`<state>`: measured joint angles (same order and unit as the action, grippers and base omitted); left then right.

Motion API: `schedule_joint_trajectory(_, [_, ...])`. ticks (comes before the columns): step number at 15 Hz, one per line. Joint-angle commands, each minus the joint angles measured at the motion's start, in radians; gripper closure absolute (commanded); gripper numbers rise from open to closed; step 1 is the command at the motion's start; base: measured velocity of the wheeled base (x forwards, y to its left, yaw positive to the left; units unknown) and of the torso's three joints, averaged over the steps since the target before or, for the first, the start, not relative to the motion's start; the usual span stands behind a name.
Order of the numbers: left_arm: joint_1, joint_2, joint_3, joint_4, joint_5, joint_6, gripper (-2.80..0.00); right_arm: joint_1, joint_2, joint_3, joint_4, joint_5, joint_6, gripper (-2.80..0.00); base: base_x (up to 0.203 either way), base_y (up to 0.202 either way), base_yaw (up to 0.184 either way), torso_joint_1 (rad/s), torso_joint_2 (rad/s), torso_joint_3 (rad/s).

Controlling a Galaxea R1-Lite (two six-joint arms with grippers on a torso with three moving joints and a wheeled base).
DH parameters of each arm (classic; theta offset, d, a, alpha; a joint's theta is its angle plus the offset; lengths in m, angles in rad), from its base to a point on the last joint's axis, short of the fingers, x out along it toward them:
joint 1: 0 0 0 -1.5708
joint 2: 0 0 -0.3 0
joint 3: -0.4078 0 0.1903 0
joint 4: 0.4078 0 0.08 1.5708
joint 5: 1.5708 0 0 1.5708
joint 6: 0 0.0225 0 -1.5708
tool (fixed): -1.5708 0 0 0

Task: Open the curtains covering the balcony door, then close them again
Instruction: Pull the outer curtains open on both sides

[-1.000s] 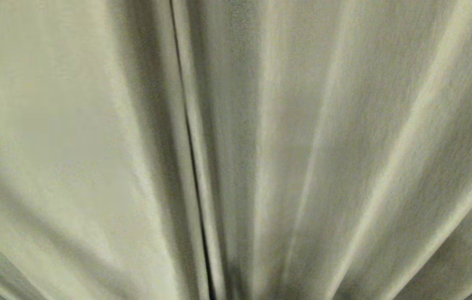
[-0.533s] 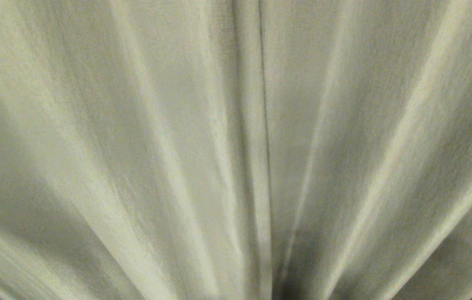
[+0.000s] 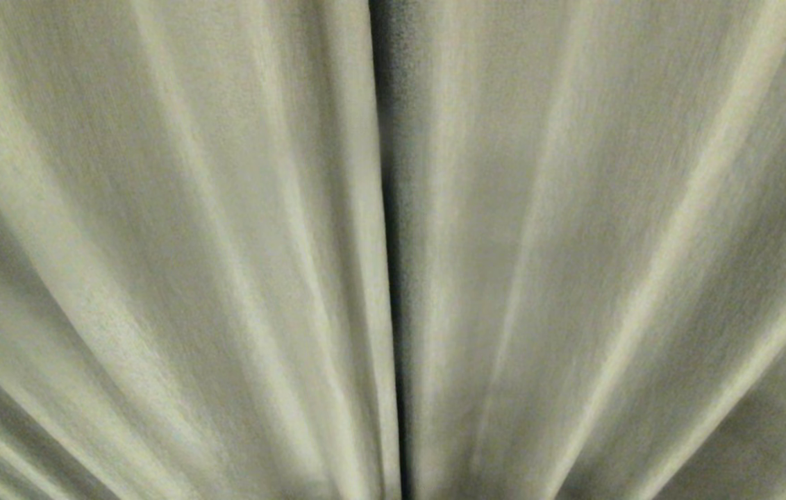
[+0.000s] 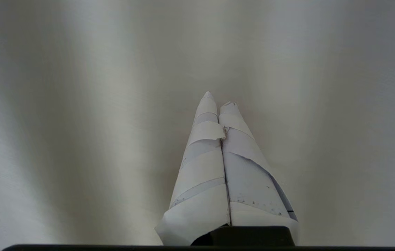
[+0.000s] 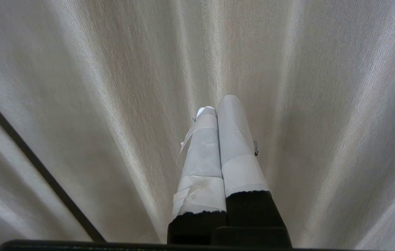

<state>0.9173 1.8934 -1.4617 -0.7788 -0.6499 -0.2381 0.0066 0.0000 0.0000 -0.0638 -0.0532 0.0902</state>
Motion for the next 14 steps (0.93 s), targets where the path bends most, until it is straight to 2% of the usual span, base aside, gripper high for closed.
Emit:
schedule_joint_trajectory(1, [-0.066, -0.227, 0.225, 0.014, 0.021, 0.002, 0.0, 0.001, 0.0, 0.0, -0.001, 0.0, 0.0, 0.0, 0.0, 0.0, 0.0, 0.0, 0.0, 0.0])
schedule_joint_trajectory(3, [-0.138, -0.366, 0.394, 0.054, 0.071, 0.009, 0.0, 0.001, 0.0, 0.0, -0.001, 0.0, 0.0, 0.0, 0.0, 0.0, 0.0, 0.0, 0.0, 0.0])
schedule_joint_trajectory(6, [-0.295, -0.551, 0.597, 0.163, 0.19, 0.059, 0.0, 0.001, 0.0, 0.0, -0.001, 0.0, 0.0, 0.0, 0.0, 0.0, 0.0, 0.0, 0.0, 0.0])
schedule_joint_trajectory(9, [-0.448, -0.681, 0.747, 0.258, 0.286, 0.097, 0.0, 0.001, 0.0, 0.0, -0.001, 0.0, 0.0, 0.0, 0.0, 0.0, 0.0, 0.0, 0.0, 0.0])
schedule_joint_trajectory(14, [-0.617, -0.871, 0.943, 0.378, 0.373, 0.151, 0.0, 0.0, 0.0, 0.0, -0.001, 0.0, 0.0, 0.0, 0.0, 0.0, 0.0, 0.0, 0.0, 0.0])
